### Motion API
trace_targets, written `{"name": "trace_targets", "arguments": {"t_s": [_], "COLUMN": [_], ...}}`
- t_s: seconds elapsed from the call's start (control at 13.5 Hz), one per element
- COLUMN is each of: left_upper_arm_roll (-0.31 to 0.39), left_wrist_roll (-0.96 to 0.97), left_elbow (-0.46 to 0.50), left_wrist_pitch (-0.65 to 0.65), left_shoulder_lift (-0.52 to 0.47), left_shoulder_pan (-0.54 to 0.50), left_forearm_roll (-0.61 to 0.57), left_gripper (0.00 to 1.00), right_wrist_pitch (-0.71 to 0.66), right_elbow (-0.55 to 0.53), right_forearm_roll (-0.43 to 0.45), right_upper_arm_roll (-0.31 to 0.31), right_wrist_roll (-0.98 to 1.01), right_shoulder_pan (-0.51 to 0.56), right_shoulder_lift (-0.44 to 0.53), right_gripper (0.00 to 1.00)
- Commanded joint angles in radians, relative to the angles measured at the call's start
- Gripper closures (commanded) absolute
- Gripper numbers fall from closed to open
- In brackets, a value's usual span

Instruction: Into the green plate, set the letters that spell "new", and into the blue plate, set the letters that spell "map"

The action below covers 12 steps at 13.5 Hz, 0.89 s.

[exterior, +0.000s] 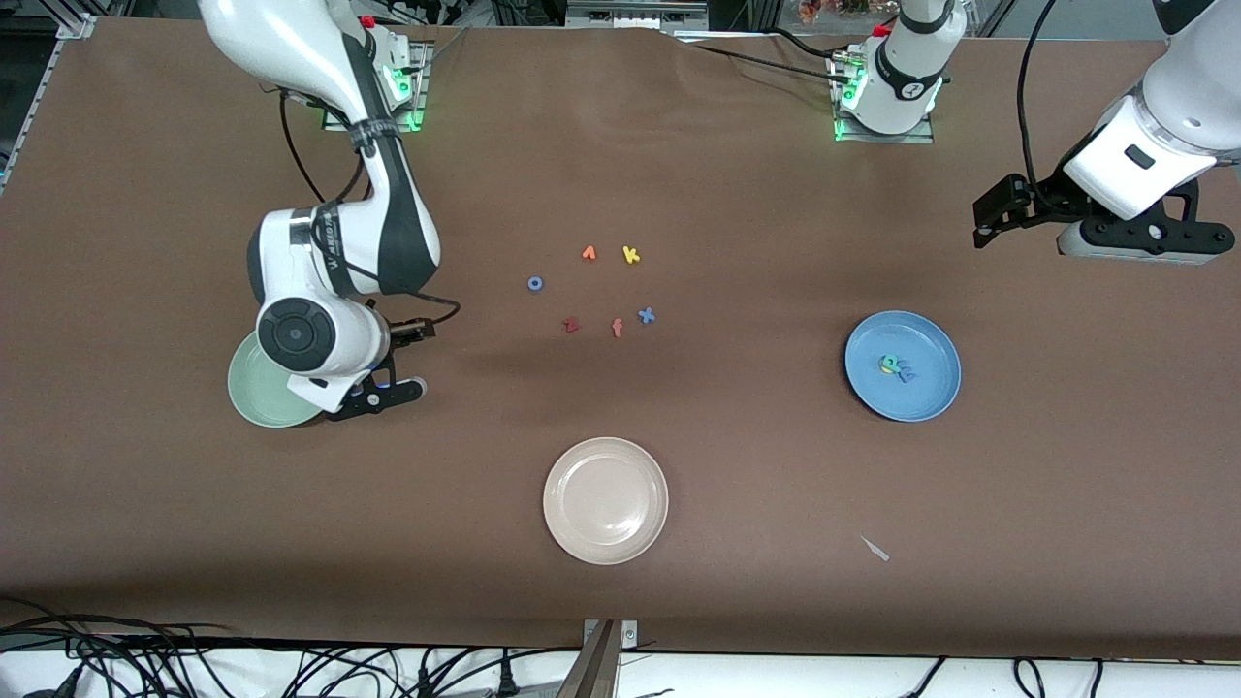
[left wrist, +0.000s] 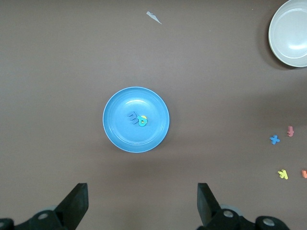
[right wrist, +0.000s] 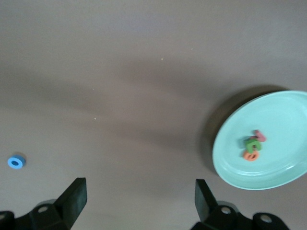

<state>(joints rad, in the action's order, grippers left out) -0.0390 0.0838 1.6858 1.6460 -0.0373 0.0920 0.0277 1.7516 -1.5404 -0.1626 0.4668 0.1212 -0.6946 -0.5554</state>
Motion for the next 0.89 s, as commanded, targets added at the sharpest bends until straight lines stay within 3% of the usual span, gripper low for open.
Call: {"name": "trace_targets", "arguments": {"t_s": [0.0, 0.3, 0.44, 0.52, 0.82], "left_upper_arm_roll": [0.002, 0.002, 0.001, 0.001, 0.002], "left_wrist_roll": [-0.006, -0.006, -0.006, -0.006, -0.006], "left_elbow": [-0.003, -0.003, -0.003, -0.003, -0.003], "left_wrist_pitch": [-0.015, -0.015, -0.015, -0.015, -0.017], "left_shoulder_lift": [-0.013, -0.013, -0.013, -0.013, -0.012], "left_shoulder_pan": [0.006, 0.006, 0.006, 0.006, 0.006], "left_forearm_roll": [-0.029, -0.029, -0.029, -0.029, -0.029], "left_gripper": [0.00, 0.00, 0.00, 0.00, 0.00], "right_wrist_pitch": [0.023, -0.012, -0.084, -0.110, -0.196], "right_elbow": [-0.070, -0.152, -0.144, -0.138, -0.075], "right_forearm_roll": [0.054, 0.123, 0.199, 0.233, 0.229], "right_upper_arm_roll": [-0.103, -0.187, -0.302, -0.321, -0.315], "right_wrist_roll": [-0.003, 0.000, 0.005, 0.008, -0.006], "right_shoulder_pan": [0.107, 0.260, 0.381, 0.398, 0.446], "right_shoulder_lift": [0.133, 0.349, 0.428, 0.468, 0.534], "right_gripper": [0.00, 0.00, 0.00, 0.00, 0.00]}}
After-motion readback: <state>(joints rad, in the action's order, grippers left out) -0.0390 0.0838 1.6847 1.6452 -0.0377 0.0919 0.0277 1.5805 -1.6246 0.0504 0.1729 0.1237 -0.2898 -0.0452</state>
